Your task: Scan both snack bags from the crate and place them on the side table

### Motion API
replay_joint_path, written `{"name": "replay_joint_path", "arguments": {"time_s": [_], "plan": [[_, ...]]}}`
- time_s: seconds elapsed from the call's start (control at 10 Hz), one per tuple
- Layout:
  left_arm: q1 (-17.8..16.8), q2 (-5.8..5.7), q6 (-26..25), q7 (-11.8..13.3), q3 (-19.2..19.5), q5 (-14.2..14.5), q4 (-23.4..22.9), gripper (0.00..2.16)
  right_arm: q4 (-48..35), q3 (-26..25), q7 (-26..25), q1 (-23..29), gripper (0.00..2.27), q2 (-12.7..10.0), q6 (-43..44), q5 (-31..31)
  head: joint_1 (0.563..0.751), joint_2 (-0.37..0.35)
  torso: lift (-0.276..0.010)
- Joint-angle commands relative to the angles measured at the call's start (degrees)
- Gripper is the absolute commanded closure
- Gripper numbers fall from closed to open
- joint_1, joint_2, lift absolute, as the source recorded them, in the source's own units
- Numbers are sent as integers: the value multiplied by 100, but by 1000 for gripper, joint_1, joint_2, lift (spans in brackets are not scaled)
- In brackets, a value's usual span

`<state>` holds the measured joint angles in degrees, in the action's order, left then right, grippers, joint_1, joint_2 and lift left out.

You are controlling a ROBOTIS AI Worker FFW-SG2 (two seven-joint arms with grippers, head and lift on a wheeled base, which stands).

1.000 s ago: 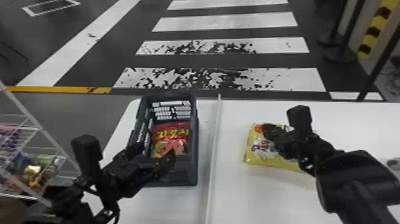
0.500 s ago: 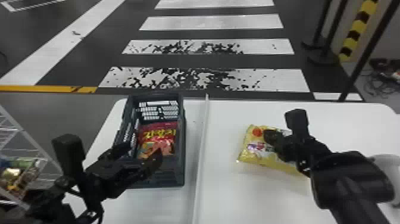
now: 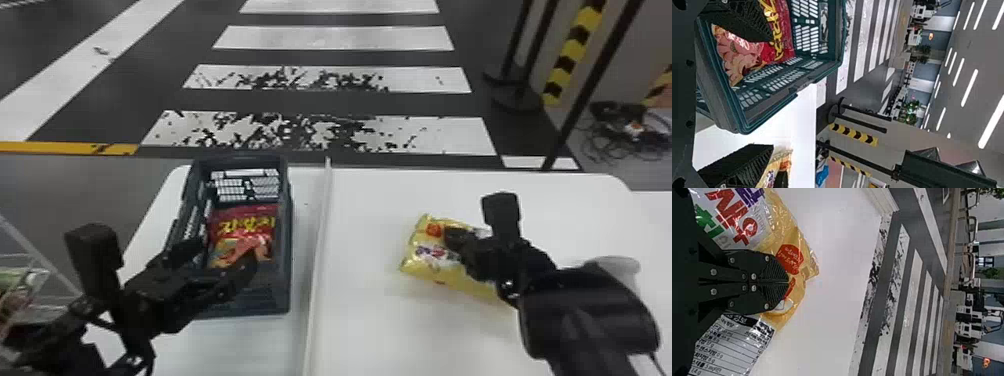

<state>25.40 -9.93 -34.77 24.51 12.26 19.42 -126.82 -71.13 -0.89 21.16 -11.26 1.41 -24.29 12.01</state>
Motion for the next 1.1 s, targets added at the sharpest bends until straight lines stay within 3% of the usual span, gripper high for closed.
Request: {"name": "replay_joint_path", "arguments": {"time_s": [0.0,0.5,1.0], "plan": [[-44,0,0,1,-39,1,52,29,-392,-148,-7,203,2260,-1,-309,30,695,34,-95],[-114,0,0,9,-145,1,166,33,-1307,-508,-174,932,2260,-1,-643,100,695,-28,-95],[-149,0,17,27,-180,1,263,33,-2511,-456,-191,1416,2260,-27,-1329,-155,695,-52,-95]]}}
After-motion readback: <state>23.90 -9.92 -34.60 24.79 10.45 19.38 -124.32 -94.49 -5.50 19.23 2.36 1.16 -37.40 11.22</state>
